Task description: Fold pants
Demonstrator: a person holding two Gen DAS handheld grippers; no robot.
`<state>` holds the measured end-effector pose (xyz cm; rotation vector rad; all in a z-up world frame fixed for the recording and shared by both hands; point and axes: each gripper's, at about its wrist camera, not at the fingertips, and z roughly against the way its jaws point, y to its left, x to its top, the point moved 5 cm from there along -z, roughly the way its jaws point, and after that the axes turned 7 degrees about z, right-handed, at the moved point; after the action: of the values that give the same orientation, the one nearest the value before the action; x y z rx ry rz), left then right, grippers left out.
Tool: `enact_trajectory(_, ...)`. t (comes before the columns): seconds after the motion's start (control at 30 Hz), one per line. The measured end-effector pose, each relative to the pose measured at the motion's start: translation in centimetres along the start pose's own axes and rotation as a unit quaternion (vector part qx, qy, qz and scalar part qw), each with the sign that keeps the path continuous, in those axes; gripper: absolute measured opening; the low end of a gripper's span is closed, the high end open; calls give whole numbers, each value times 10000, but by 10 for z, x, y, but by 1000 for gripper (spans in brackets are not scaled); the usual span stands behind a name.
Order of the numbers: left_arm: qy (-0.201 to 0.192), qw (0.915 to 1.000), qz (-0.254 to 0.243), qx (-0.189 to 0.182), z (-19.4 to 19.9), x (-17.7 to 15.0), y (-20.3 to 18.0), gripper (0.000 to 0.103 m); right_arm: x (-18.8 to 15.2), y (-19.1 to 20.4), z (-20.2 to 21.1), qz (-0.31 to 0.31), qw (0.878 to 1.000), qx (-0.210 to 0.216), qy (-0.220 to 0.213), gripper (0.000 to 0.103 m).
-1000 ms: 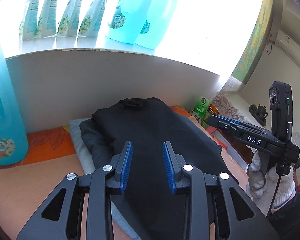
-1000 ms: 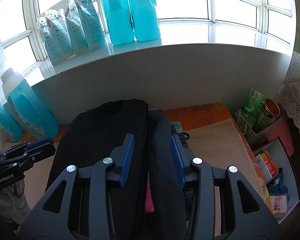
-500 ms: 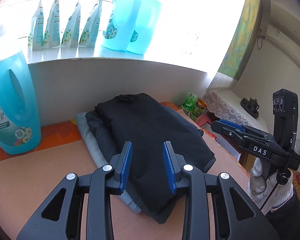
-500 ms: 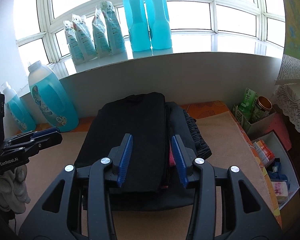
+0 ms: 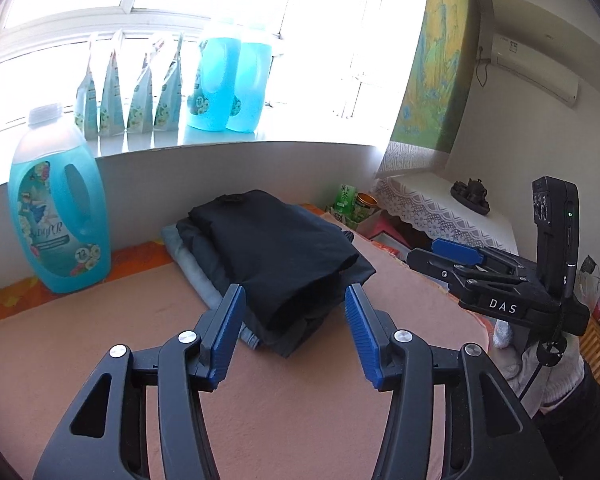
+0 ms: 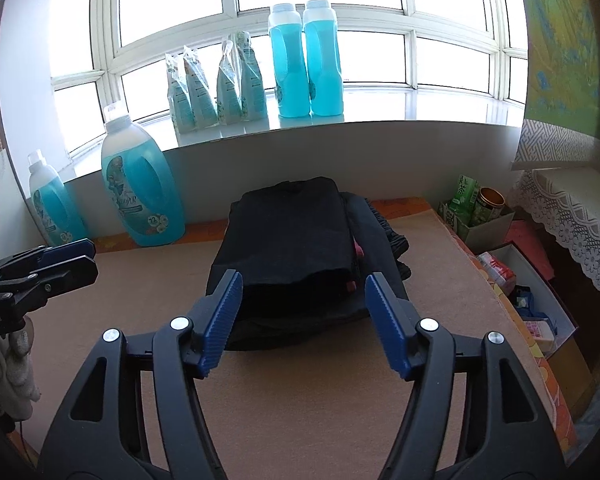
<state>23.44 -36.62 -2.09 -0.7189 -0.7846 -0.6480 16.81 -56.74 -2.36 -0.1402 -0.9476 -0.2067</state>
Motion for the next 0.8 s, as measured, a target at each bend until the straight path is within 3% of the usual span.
enact_trajectory(0.13, -66, 10000, -51, -3, 24, -13, -5, 58, -10, 13, 26, 2, 10000, -13, -56, 74)
enact_trajectory(0.47, -160, 9999, 6, -65, 73, -47, -9, 61, -23, 32, 89, 71, 9991, -120, -395, 85)
enact_trajectory(0.57, -205, 9998, -5, -89, 89, -56, -12, 67, -26, 33, 110, -91, 9986, 6, -522, 86)
enact_trajectory(0.7, -252, 9997, -49, -30, 110, -69, -17, 72, -33, 37, 133, -102, 9978, -53, -651, 99)
enact_trajectory(0.8, -310, 9995, -66, 32, 123, -80, -19, 80, -44, 42, 144, -18, 9977, -204, -648, 100)
